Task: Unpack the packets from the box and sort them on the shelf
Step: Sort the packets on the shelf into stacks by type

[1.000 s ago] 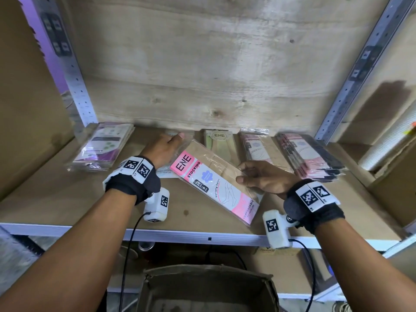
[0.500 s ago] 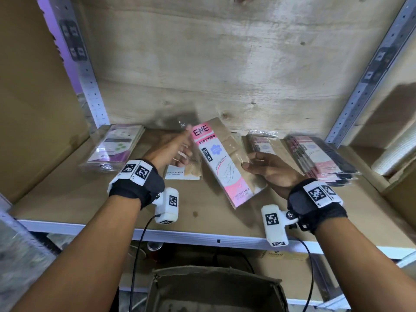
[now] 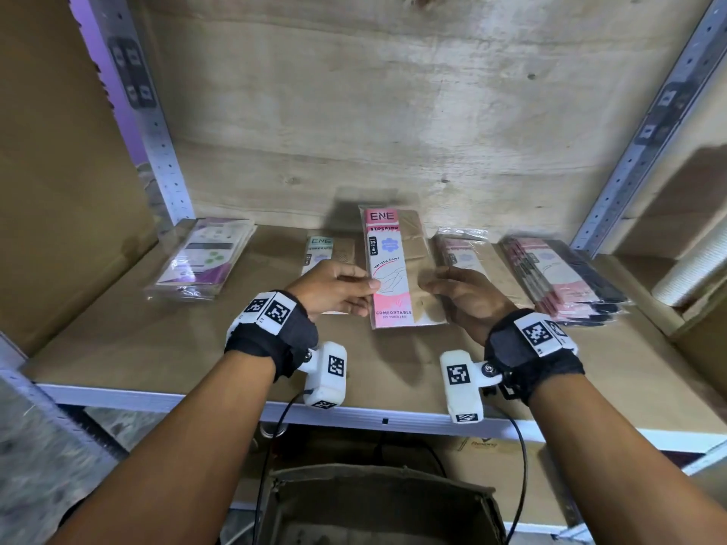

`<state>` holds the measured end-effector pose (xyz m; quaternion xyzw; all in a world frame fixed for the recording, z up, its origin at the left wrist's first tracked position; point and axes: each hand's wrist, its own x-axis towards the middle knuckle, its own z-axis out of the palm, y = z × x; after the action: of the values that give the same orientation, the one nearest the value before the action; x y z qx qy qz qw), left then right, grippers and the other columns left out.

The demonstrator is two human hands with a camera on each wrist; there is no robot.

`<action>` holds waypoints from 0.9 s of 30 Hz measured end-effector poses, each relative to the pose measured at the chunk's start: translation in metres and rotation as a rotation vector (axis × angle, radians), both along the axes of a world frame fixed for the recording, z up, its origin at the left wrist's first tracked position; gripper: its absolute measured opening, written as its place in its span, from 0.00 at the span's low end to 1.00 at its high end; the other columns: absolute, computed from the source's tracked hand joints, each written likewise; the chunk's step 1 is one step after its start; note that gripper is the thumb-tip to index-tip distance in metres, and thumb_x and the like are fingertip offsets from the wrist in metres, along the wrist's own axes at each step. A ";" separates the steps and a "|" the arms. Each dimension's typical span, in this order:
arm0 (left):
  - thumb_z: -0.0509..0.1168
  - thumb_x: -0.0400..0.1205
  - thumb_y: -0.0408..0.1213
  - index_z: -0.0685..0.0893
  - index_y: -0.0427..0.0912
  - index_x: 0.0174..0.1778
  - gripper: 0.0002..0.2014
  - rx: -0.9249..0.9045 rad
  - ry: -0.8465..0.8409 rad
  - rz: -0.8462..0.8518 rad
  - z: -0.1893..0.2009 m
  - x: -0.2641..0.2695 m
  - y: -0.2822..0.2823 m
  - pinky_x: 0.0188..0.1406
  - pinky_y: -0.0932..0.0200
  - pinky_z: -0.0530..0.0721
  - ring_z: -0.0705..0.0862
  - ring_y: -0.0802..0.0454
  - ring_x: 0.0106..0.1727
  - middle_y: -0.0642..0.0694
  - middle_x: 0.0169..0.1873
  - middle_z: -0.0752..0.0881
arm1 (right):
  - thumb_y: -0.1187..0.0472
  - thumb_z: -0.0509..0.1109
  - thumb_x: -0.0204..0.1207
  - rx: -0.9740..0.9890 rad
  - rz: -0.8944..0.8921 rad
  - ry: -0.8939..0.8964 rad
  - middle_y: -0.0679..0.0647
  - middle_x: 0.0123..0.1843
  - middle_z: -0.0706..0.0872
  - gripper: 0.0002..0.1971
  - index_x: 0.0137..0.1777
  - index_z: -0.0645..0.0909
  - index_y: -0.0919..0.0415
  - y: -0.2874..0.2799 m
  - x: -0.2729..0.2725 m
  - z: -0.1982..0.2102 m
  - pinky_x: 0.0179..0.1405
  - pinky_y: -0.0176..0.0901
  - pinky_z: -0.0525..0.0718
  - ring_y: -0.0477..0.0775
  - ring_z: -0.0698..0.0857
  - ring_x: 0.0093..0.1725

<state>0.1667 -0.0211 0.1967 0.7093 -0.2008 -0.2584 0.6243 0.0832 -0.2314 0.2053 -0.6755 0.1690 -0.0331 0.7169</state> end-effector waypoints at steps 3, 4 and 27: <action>0.69 0.83 0.31 0.83 0.26 0.65 0.16 0.000 0.017 0.036 0.002 0.005 0.008 0.36 0.65 0.89 0.88 0.53 0.35 0.31 0.50 0.87 | 0.74 0.70 0.77 -0.087 0.035 0.040 0.61 0.46 0.87 0.08 0.54 0.85 0.68 0.003 0.004 0.004 0.36 0.45 0.83 0.57 0.85 0.39; 0.69 0.82 0.31 0.83 0.26 0.65 0.17 0.011 0.012 0.057 0.003 0.008 0.011 0.37 0.65 0.89 0.88 0.53 0.35 0.32 0.50 0.87 | 0.74 0.70 0.77 -0.115 0.041 0.048 0.59 0.42 0.87 0.06 0.49 0.85 0.66 0.006 0.007 0.006 0.32 0.43 0.84 0.55 0.85 0.36; 0.69 0.82 0.28 0.83 0.26 0.63 0.15 0.082 -0.064 0.273 0.017 0.040 -0.005 0.37 0.65 0.89 0.88 0.49 0.38 0.29 0.56 0.88 | 0.66 0.82 0.62 -0.554 -0.157 0.085 0.54 0.29 0.90 0.14 0.47 0.86 0.60 0.005 0.061 0.015 0.40 0.47 0.92 0.50 0.87 0.26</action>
<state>0.2069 -0.0265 0.2139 0.7628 -0.1116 -0.1560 0.6176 0.1437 -0.2264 0.2206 -0.8313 0.2353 -0.1051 0.4924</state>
